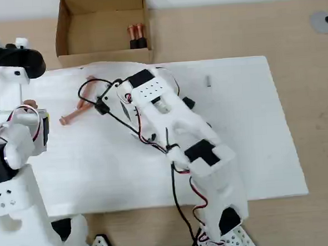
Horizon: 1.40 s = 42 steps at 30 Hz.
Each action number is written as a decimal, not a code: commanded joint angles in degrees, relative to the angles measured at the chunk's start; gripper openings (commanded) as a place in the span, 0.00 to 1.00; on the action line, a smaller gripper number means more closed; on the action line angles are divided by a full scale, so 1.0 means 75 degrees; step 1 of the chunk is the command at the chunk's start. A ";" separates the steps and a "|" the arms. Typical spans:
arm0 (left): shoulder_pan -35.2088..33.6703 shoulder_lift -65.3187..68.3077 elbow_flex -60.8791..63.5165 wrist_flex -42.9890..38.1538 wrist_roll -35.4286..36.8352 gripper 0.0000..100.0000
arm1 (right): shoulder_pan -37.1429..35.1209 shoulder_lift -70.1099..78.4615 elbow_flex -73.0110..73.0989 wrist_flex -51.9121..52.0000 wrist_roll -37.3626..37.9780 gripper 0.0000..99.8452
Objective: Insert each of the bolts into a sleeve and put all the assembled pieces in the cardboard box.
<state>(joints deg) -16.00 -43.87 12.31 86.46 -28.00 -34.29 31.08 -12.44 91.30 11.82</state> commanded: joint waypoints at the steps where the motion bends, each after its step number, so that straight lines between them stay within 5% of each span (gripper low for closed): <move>1: -0.0105 -0.0217 -0.0445 -0.0035 -0.0035 0.01 | -0.0111 0.0029 -0.0486 0.0012 0.0070 0.24; 15: -0.0105 -0.0217 -0.0445 -0.0047 -0.0035 0.01 | -0.0100 0.0076 -0.3206 0.1489 0.0316 0.24; 38: -0.0082 -0.0217 -0.0445 -0.0047 -0.0059 0.01 | -0.0193 0.2303 -0.3030 0.1055 0.0281 0.24; 42: -0.0059 -0.0217 -0.0445 -0.0047 -0.0059 0.01 | -0.0193 0.2315 -0.3030 0.1090 0.0281 0.15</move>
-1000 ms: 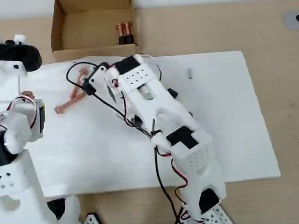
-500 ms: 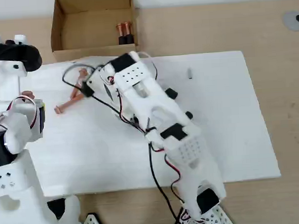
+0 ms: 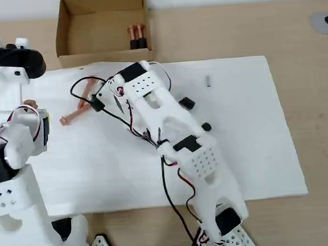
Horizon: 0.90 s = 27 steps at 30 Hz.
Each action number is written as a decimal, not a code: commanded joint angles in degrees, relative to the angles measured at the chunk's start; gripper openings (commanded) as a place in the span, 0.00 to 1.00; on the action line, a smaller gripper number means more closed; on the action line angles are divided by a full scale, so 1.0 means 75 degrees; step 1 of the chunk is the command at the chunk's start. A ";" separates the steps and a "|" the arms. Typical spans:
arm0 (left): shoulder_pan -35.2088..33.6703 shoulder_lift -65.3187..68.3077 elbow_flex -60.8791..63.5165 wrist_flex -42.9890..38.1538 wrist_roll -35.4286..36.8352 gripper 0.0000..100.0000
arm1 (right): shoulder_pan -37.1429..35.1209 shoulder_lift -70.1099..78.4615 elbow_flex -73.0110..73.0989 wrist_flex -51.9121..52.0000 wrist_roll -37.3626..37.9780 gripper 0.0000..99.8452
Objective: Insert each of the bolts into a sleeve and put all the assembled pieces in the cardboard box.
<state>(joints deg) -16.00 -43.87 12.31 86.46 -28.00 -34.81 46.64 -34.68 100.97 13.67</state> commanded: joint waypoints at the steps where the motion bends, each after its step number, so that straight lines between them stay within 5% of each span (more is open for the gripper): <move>1: -0.0059 -0.0217 -0.0445 -0.0047 -0.0059 0.01 | -0.0123 0.0240 -0.0064 -0.0199 0.0035 0.11; 4: -0.0059 -0.0217 -0.0445 -0.0047 -0.0059 0.01 | -0.0100 0.0240 -0.0064 -0.0199 0.0035 0.01; 16: -0.0117 -0.0217 -0.0457 0.0000 -0.0059 0.01 | -0.0076 -0.0322 -0.0064 0.0059 0.0035 0.01; 27: -0.0117 -0.0217 -0.0832 0.0023 -0.0070 0.01 | 0.0358 -0.3499 0.0006 0.0199 0.0070 0.01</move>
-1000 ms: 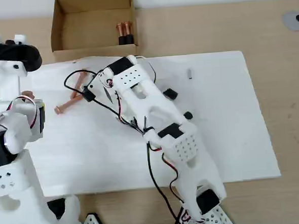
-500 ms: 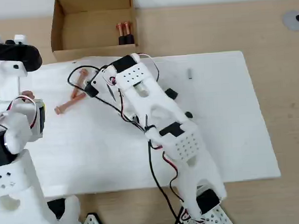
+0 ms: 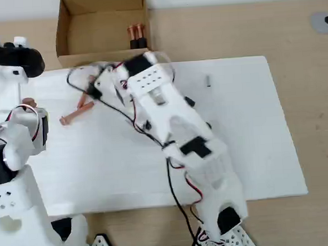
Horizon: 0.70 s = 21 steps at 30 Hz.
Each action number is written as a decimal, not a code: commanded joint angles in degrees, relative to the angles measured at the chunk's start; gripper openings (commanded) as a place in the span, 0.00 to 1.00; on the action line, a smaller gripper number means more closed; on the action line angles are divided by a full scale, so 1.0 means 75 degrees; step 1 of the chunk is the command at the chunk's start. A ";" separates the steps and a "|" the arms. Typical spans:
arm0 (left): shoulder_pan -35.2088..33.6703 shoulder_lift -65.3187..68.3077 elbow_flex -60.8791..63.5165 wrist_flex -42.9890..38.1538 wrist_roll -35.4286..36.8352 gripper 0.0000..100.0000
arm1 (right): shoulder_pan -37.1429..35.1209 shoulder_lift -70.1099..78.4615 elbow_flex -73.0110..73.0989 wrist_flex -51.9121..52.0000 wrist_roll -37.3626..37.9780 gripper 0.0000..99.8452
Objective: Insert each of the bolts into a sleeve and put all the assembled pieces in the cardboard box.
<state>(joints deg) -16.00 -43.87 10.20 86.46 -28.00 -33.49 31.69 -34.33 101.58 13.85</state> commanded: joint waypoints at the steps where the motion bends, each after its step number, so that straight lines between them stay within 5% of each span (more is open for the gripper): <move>1: -0.0117 -0.0217 -0.0598 0.0035 -0.0070 0.01 | 0.0217 -0.1846 -0.0029 0.0117 0.0047 0.01; 21: -0.0094 -0.0217 -0.1254 0.0867 -0.0023 0.01 | -0.0440 -0.4905 0.3171 0.0117 0.0012 0.01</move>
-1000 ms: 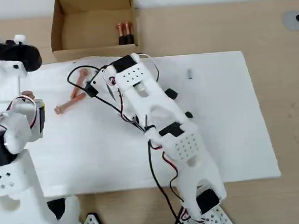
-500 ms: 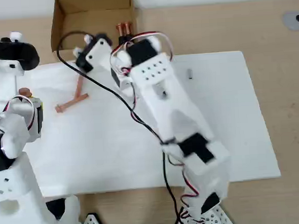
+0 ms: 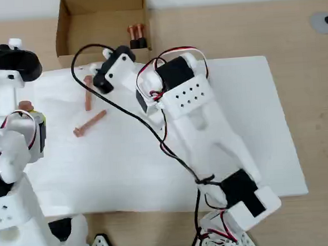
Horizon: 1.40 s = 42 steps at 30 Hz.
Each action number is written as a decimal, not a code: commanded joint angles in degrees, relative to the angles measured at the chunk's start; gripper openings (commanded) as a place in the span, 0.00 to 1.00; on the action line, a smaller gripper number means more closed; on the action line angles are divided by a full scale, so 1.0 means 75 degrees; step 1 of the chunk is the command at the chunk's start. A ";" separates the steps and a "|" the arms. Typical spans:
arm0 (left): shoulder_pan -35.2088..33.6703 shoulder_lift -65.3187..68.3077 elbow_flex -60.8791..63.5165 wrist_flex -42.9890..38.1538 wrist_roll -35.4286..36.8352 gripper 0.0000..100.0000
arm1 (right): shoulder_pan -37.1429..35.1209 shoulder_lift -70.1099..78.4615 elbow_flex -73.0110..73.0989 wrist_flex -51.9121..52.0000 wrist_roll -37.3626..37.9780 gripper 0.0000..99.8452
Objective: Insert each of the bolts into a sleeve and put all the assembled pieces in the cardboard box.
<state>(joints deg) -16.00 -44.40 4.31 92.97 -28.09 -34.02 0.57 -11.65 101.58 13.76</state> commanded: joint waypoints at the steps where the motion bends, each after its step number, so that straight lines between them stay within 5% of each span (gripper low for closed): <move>1: -0.0094 -0.0147 -0.0469 0.0000 0.0035 0.01 | -0.0498 -0.0885 0.0147 0.0117 0.0023 0.01; 10: -0.0047 -0.0651 -0.1043 -0.0340 0.2837 0.01 | -0.1682 -0.3018 -0.0358 -0.0586 -0.0082 0.01; 16: -0.0047 -0.1764 -0.0856 -0.1219 0.4478 0.01 | -0.1694 -0.4929 0.0686 -0.2274 -0.1582 0.01; 28: -0.0012 -0.2807 0.0961 -0.3516 0.4853 0.01 | -0.2655 -0.8539 0.7543 -0.7010 -0.3329 0.01; 35: 0.2051 -0.2807 0.1793 -0.4173 0.4818 0.01 | -0.2690 -0.8504 0.9418 -0.9225 -0.3329 0.01; 42: 0.3294 -0.3546 0.1207 -0.4161 0.4888 0.01 | -0.2643 -0.8082 0.9618 -0.9729 -0.3317 0.01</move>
<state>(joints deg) 6.07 -67.96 17.41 63.43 8.31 -53.36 -60.26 60.62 30.55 -10.59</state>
